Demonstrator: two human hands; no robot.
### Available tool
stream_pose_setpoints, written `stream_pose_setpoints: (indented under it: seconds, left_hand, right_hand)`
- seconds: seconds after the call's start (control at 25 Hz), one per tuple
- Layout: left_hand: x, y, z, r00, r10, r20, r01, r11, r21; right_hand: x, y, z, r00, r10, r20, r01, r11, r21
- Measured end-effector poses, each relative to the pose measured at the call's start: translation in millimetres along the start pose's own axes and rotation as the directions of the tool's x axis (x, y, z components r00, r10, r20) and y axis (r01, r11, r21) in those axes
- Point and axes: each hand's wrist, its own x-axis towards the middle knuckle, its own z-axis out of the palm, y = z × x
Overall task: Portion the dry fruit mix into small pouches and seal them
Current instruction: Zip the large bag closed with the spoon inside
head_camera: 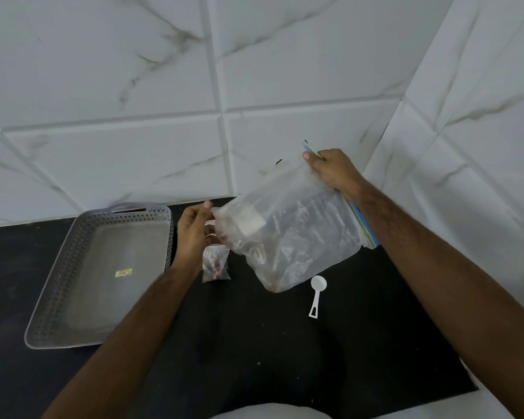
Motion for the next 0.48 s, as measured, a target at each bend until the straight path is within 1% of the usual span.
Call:
stream_pose_setpoints:
  seconds: [0.04, 0.12, 0.2, 0.28, 0.36, 0.4, 0.44, 0.48]
  left_hand:
    - [2, 0, 2, 1.000, 0.015, 0.012, -0.016, 0.998, 0.062]
    - [6, -2, 3, 0.999, 0.053, 0.000, -0.053, 0.993, 0.105]
    - [7, -2, 2, 0.995, 0.085, -0.051, -0.078, 0.989, 0.129]
    - [5, -2, 4, 0.986, 0.132, -0.102, -0.114, 0.980, 0.163]
    - [5, -2, 9, 0.976, 0.154, -0.152, -0.127, 0.976, 0.175]
    - [8, -3, 11, 0.973, 0.148, -0.177, -0.120, 0.980, 0.159]
    - [10, -5, 14, 0.974, 0.113, -0.196, -0.088, 0.988, 0.128]
    - [11, -9, 16, 0.978, 0.030, -0.205, -0.017, 0.998, 0.064]
  right_hand:
    - [0, -3, 2, 1.000, -0.009, 0.014, 0.008, 1.000, 0.007]
    - [1, -6, 6, 0.999, -0.022, 0.034, 0.022, 1.000, 0.014]
    - [0, -4, 6, 0.997, -0.033, 0.074, 0.036, 0.998, -0.047]
    - [-3, -3, 6, 0.992, -0.044, 0.118, 0.062, 0.986, -0.154]
    - [-5, -5, 7, 0.990, -0.041, 0.134, 0.066, 0.980, -0.189]
    - [-5, -6, 8, 0.990, -0.033, 0.141, 0.056, 0.986, -0.160]
    - [-6, -5, 9, 0.989, -0.013, 0.146, 0.028, 0.995, -0.098]
    - [-7, -3, 10, 0.989, 0.025, 0.146, -0.023, 1.000, -0.012]
